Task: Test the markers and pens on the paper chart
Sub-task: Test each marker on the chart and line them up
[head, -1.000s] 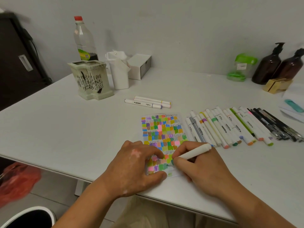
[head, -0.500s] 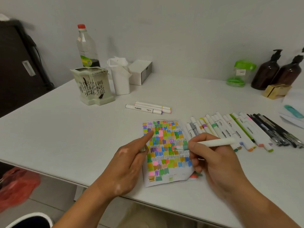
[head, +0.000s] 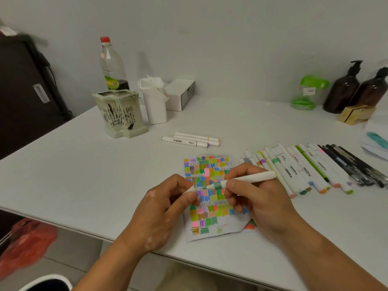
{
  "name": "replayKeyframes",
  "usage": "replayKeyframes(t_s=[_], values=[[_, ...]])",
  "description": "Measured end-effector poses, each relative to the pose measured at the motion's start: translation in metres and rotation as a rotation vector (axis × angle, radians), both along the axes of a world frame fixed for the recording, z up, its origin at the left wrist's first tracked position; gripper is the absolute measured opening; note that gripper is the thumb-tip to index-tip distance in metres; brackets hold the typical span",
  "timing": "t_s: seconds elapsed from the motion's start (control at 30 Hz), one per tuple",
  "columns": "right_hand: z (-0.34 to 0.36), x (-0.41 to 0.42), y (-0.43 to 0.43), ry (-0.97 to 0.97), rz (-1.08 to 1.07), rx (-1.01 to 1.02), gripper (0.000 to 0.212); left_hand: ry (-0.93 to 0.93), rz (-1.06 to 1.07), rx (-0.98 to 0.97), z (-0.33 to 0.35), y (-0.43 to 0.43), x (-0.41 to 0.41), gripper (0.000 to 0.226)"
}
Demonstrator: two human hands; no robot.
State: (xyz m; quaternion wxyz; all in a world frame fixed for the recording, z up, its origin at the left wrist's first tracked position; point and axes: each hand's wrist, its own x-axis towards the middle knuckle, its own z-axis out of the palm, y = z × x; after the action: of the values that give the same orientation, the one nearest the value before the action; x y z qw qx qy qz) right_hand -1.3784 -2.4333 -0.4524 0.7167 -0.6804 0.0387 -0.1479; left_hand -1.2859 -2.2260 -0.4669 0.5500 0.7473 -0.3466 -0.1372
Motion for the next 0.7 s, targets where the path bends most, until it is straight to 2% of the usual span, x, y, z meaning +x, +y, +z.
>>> replayKeyframes(t_s=[0.13, 0.27, 0.5, 0.7], values=[[0.000, -0.001, -0.001, -0.023, 0.014, 0.010, 0.003, 0.000, 0.012, 0.022, -0.002, -0.001, -0.001, 0.026], [0.001, -0.001, 0.003, -0.031, 0.047, -0.039, 0.007, -0.030, -0.004, 0.039, -0.001, -0.003, 0.000, 0.023], [0.000, -0.002, 0.011, -0.005, 0.082, -0.135, 0.005, -0.036, -0.041, 0.024, 0.000, 0.000, 0.002, 0.032], [0.002, 0.002, 0.015, -0.001, 0.098, -0.123, 0.004, -0.042, -0.031, -0.013, -0.002, 0.003, 0.003, 0.022]])
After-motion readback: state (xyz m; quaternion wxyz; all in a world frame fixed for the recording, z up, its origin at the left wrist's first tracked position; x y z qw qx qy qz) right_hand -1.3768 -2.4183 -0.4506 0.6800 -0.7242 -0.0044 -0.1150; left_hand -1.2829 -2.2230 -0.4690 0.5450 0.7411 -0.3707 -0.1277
